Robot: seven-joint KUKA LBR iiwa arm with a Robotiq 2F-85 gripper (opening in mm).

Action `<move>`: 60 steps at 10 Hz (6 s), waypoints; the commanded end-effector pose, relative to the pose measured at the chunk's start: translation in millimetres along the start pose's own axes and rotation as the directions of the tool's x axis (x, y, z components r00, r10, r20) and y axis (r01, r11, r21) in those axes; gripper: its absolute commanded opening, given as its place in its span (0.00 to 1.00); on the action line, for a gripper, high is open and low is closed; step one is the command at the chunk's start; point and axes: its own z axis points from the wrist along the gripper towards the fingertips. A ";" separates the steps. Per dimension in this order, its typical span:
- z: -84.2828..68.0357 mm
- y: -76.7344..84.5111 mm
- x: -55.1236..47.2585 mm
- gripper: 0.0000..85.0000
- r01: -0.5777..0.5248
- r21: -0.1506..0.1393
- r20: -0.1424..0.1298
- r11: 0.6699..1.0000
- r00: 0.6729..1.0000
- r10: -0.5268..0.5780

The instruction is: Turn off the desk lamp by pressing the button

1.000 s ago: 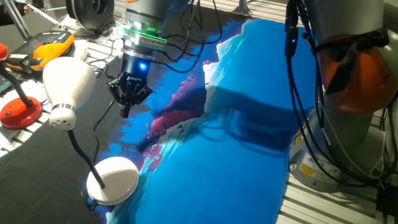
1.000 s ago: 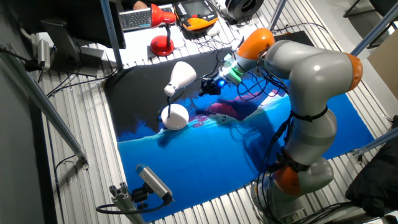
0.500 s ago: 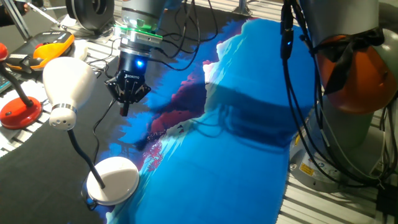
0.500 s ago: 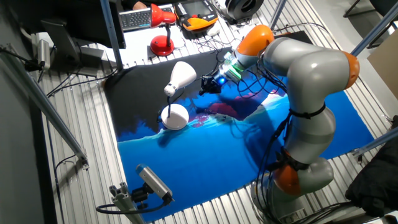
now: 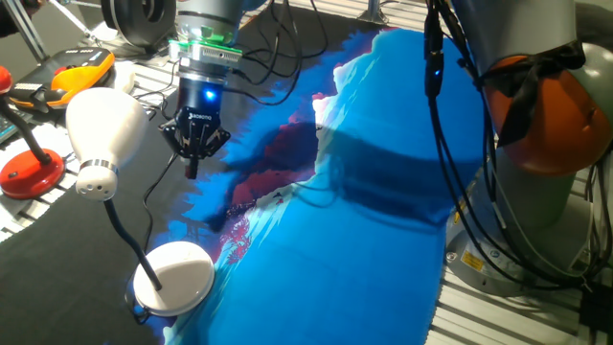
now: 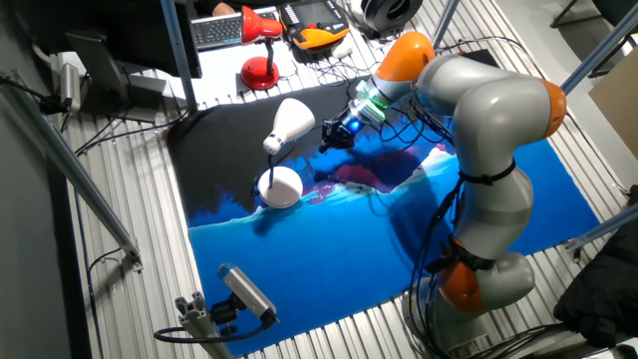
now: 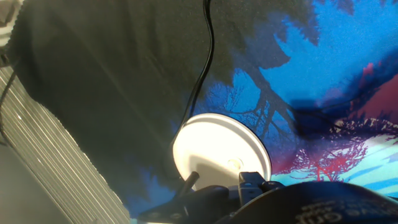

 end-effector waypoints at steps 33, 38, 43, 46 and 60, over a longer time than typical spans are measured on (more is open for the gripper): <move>84.8 2.2 18.6 0.00 0.047 -0.001 0.000 0.999 0.999 -0.047; 115.0 13.3 21.9 0.00 0.043 0.005 0.025 0.999 0.999 -0.043; 124.7 10.4 19.3 0.00 0.058 0.028 0.029 0.998 0.998 -0.059; 132.1 6.3 22.2 0.00 0.066 0.025 0.030 0.997 0.997 -0.067; 139.3 1.4 21.1 0.00 0.078 0.029 0.035 0.997 0.996 -0.079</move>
